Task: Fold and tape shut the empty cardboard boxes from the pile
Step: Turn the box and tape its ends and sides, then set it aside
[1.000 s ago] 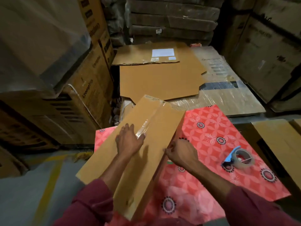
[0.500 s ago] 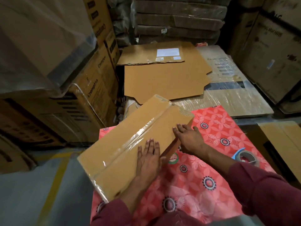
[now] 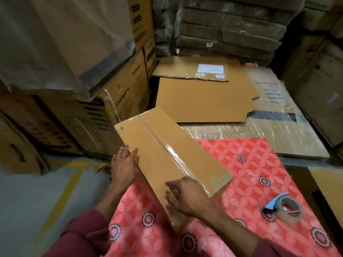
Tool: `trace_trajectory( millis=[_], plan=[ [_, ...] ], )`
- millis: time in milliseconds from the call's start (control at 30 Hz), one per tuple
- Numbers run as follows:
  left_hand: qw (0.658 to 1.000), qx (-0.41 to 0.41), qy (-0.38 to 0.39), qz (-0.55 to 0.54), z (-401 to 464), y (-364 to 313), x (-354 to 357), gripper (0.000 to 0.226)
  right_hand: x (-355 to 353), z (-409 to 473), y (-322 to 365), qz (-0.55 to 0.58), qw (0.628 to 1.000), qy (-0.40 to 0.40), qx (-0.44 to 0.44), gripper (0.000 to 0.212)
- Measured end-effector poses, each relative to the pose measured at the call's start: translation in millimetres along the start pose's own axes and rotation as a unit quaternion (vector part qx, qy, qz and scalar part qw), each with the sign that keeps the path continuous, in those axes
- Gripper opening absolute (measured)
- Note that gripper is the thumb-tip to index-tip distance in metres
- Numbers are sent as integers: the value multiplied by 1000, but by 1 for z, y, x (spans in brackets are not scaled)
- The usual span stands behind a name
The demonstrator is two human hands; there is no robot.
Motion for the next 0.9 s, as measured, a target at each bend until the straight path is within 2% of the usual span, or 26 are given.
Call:
trace_trajectory(
  millis=[33,100,167,267,367,433,500,600,700,833,900],
  plan=[
    [994,-49,-31,-89,-9,-10,1,55,-2,6,-12,26,999,-19,20,53],
    [956,-149,-72,-243,-35,-31,7,63,-10,24,-41,53,994,-73,58,60],
    [912,-222,-59,-339,-68,-61,20,78,-23,39,-80,47,983,-120,127,61],
    [852,-241,-27,-464,-108,-99,45,89,-23,49,-138,-3,968,-95,232,69],
    [834,-250,-2,-492,-113,-108,57,107,-8,37,-155,59,967,-57,243,75],
    [826,-250,-1,-506,-102,-105,51,99,-2,21,-155,89,964,-74,241,71],
    [832,-226,2,-507,-87,-95,46,88,0,2,-155,102,959,-91,248,67],
    [830,-198,50,-519,-63,-83,53,79,7,-28,-154,128,944,-116,280,56],
    [831,-178,92,-518,-51,-98,53,87,12,-53,-158,155,929,-141,305,56],
    [875,-144,118,-446,-63,-129,49,107,4,-67,-177,178,919,-148,319,55],
    [915,-135,130,-358,-69,-138,47,112,-2,-69,-184,189,925,-128,303,56]
  ],
)
Point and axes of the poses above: each hand's wrist, its own z-axis towards the middle knuckle, its own x-axis out of the palm, y = z × x, the point moved 4 cm from there along z, towards the middle knuckle, and after that the axes turned 13 degrees about x, right-handed, at the moved point
